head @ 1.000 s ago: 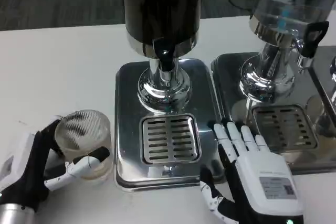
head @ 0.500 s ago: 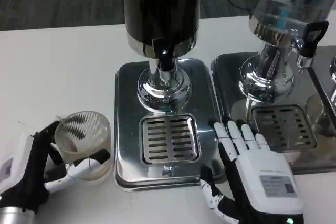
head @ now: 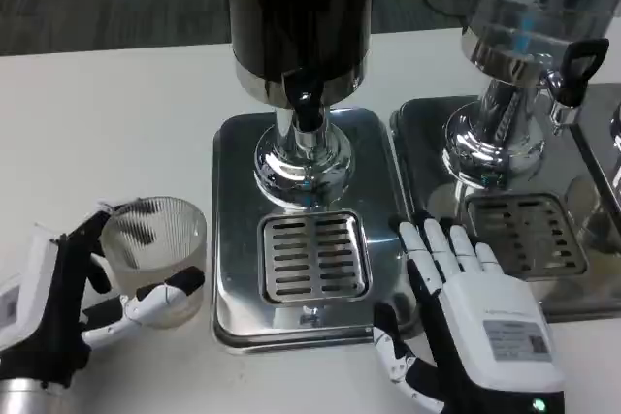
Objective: Grasp the cup under the faucet to collect the drink, then remove the cup.
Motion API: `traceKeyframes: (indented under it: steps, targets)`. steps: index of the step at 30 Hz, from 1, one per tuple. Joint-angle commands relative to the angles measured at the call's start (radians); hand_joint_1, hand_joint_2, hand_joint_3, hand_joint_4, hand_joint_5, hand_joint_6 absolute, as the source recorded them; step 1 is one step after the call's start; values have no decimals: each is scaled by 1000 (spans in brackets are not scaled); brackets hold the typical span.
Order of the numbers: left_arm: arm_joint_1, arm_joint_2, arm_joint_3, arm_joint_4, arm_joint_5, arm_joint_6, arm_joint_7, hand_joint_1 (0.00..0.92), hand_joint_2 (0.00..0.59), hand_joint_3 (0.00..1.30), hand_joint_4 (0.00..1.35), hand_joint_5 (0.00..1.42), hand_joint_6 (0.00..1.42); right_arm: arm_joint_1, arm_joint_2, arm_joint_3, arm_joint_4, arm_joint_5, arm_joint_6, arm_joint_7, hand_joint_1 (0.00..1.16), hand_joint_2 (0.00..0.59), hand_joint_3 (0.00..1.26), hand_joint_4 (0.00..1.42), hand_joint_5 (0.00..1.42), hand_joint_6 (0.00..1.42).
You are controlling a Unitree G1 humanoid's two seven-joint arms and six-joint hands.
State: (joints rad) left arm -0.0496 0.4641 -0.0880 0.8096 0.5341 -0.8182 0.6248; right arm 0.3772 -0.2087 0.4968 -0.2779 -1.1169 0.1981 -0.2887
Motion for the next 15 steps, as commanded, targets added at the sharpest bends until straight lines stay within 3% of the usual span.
traceKeyframes:
  steps: [1, 10, 15]
  targets:
    - [2, 6, 17, -36, -2, -10, 28, 513, 141, 450, 575, 796, 1033, -5, 0, -2, 0, -11, 0, -10, 445, 497, 54, 0, 0, 33]
    - [-35, -13, 9, -86, 1, -10, 10, 510, 141, 442, 562, 795, 997, -6, 9, -16, 3, -1, 7, -22, 445, 497, 47, 0, 0, 30]
    - [-81, -26, -34, -74, 46, -6, 2, 506, 139, 436, 553, 779, 996, -16, 12, -12, 11, -4, 5, -15, 445, 497, 46, 0, 0, 24]
